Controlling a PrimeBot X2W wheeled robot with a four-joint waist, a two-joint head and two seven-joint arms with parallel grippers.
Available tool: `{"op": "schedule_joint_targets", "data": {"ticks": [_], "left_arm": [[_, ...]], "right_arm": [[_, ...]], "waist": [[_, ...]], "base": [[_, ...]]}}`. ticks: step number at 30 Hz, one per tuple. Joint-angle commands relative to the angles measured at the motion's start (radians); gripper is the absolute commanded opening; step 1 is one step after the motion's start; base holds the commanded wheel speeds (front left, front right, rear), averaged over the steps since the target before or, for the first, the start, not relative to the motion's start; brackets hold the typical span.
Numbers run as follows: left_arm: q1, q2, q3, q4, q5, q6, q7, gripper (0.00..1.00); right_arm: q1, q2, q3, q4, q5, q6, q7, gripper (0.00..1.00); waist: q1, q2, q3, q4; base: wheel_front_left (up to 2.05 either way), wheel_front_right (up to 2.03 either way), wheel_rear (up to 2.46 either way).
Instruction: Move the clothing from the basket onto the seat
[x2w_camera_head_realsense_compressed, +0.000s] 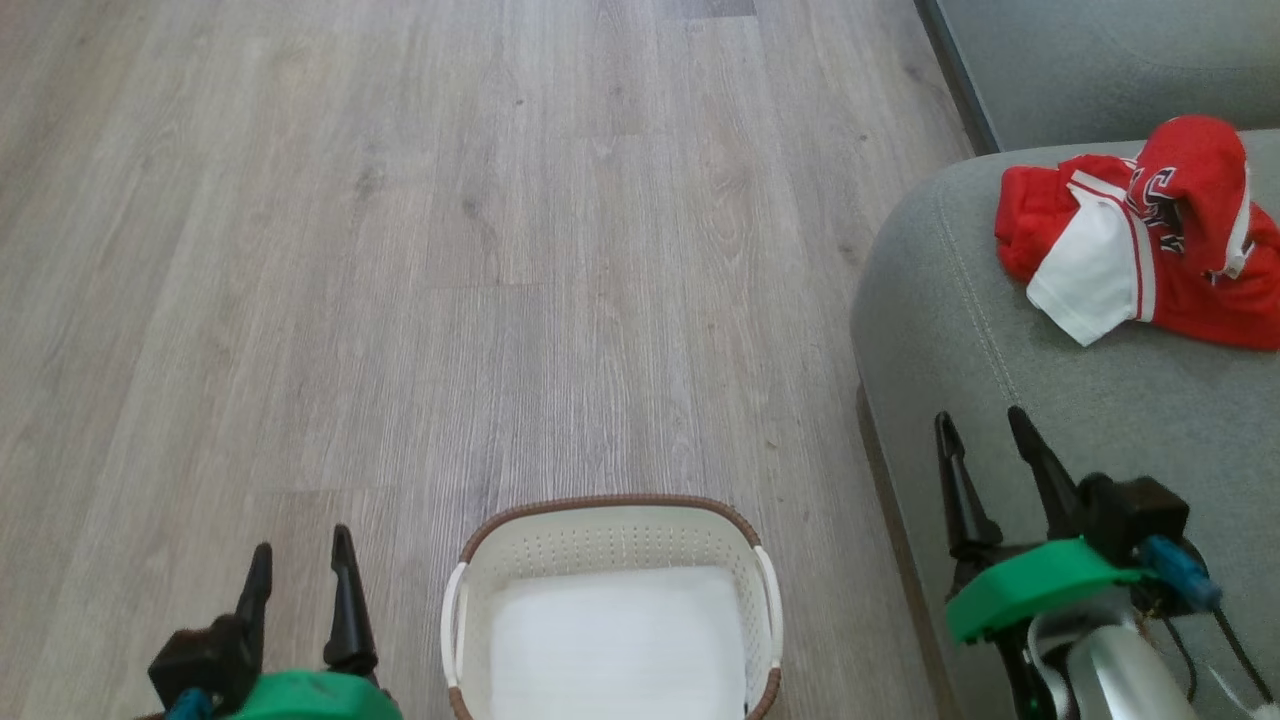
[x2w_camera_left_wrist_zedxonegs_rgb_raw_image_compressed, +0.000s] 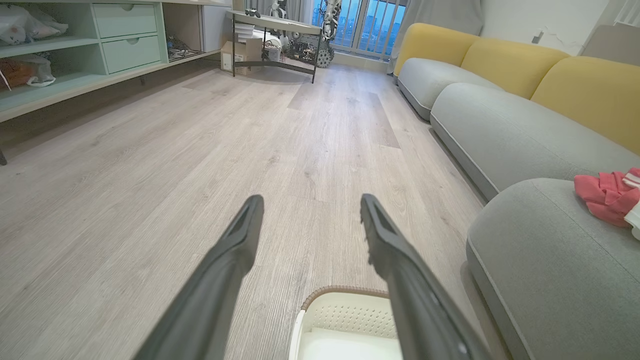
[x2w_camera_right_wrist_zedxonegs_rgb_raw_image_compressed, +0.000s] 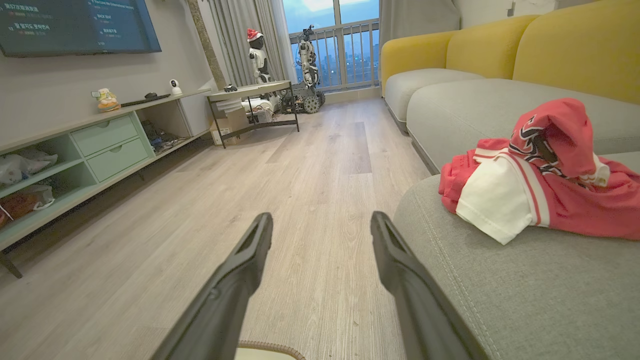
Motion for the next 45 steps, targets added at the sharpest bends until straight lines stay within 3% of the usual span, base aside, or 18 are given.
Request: {"op": "schedule_joint_targets", "data": {"ticks": [1,25,41,42,45], "left_arm": [[-0.026,0.002,0.043,-0.033,0.014,-0.004,-0.01,1.0],[-0.026,-0.047,0.086,0.01,0.06,-0.071,-0.01,1.0],[-0.026,-0.064,0.105,0.024,0.069,-0.091,-0.01,1.0],[0.008,-0.067,0.061,0.073,0.066,-0.092,0.003,0.0],[0.011,-0.072,0.063,0.101,0.051,-0.095,0.009,0.0]], "right_arm": [[-0.022,0.008,0.029,-0.051,0.008,0.0,-0.002,1.0],[0.035,0.008,0.035,-0.069,0.0,0.0,-0.01,1.0],[0.029,0.008,0.035,-0.051,0.0,0.0,-0.011,1.0],[0.061,0.004,0.008,-0.002,0.003,0.0,0.0,0.0],[0.073,0.004,0.007,0.025,0.019,0.0,0.003,0.0]], "waist": [[0.0001,-0.0001,0.0,0.001],[0.0001,-0.0001,0.0,0.02],[0.0001,-0.0001,0.005,0.014],[0.0001,-0.0001,0.005,0.014],[0.0001,-0.0001,0.006,0.014]], "base": [[0.0,0.0,0.0],[0.0,0.0,0.0],[0.0,0.0,0.0],[0.0,0.0,0.0],[0.0,0.0,0.0]]}}
